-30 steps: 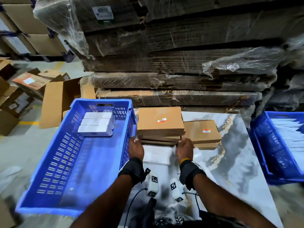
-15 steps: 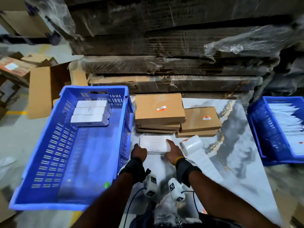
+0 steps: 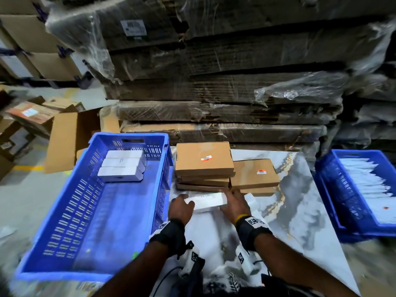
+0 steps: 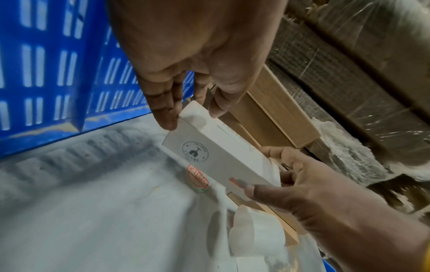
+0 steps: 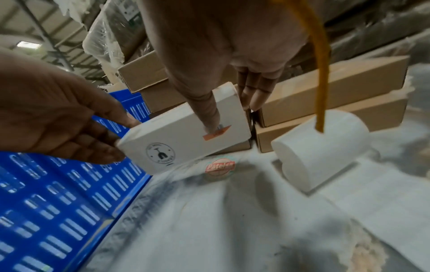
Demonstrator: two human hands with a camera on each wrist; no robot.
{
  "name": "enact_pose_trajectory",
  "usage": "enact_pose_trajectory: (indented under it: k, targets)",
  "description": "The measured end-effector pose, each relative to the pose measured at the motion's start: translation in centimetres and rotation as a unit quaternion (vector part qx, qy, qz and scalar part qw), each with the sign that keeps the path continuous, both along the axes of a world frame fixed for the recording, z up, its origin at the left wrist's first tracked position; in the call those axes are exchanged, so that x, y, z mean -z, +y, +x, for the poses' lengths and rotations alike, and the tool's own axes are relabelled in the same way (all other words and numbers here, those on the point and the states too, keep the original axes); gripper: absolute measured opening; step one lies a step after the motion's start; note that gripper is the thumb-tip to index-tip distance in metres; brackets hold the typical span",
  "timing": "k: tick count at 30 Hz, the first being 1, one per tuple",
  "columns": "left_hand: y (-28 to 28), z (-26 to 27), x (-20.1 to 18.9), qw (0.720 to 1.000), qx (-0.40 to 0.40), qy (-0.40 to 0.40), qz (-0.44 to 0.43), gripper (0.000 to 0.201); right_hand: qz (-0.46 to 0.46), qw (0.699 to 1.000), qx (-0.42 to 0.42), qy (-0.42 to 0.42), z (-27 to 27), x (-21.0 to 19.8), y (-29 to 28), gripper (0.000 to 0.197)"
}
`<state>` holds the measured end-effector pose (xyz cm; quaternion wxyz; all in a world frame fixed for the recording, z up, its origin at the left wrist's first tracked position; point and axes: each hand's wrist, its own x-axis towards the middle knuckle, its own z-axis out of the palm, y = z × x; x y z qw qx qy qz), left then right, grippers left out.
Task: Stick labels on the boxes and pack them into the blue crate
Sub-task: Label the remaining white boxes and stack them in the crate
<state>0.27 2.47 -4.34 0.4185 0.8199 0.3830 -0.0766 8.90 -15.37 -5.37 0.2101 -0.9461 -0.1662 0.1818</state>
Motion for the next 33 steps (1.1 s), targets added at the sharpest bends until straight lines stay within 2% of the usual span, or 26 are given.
enact_pose_trajectory:
  k: [7, 11, 13, 15, 18, 22, 26, 29, 31, 33]
  targets:
    - [0.1, 0.7, -0.8, 0.998, 0.035, -0.01, -0.052, 0.035, -0.004, 0.997, -0.045, 0.065, 2.8, -2.9, -1.9, 0.066]
    - [0.1, 0.8, -2.0, 0.997, 0.028, -0.046, -0.064, 0.018, 0.051, 0.99, -0.068, 0.117, 3.9, -4.0, -2.9, 0.052]
    - [0.2, 0.8, -2.1, 0.994, 0.011, -0.056, -0.092, 0.026, 0.08, 0.986, -0.068, 0.128, 3.9, -4.3, -3.4, 0.048]
    - [-0.1, 0.5, -2.6, 0.985, -0.008, -0.051, -0.162, 0.038, 0.119, 0.981, -0.047, 0.147, 3.8, -4.2, -3.7, 0.044]
    - [-0.3, 0.0, -2.3, 0.968, -0.024, -0.073, -0.24, 0.038, 0.162, 0.973, -0.029, 0.163, 3.6, -3.6, -4.1, 0.034]
    - [-0.2, -0.3, -1.3, 0.964, -0.023, -0.107, -0.243, 0.059, 0.197, 0.967, -0.037, 0.159, 3.1, -2.8, -4.6, 0.022]
    - [-0.9, -0.8, -1.4, 0.95, -0.04, -0.126, -0.282, 0.039, 0.219, 0.962, 0.013, 0.161, 2.3, -2.5, -5.1, 0.028]
    - [-1.1, -1.0, -1.2, 0.952, -0.034, -0.151, -0.265, 0.032, 0.282, 0.939, 0.058, 0.185, 1.5, -2.7, -5.7, 0.026]
    - [-1.3, -1.1, -1.0, 0.956, -0.019, -0.15, -0.253, 0.047, 0.302, 0.931, 0.074, 0.189, 1.0, -2.6, -6.0, 0.02]
    - [-1.5, -1.3, -0.9, 0.957, -0.004, -0.154, -0.247, 0.057, 0.311, 0.93, 0.088, 0.173, 0.6, -2.3, -6.3, 0.023]
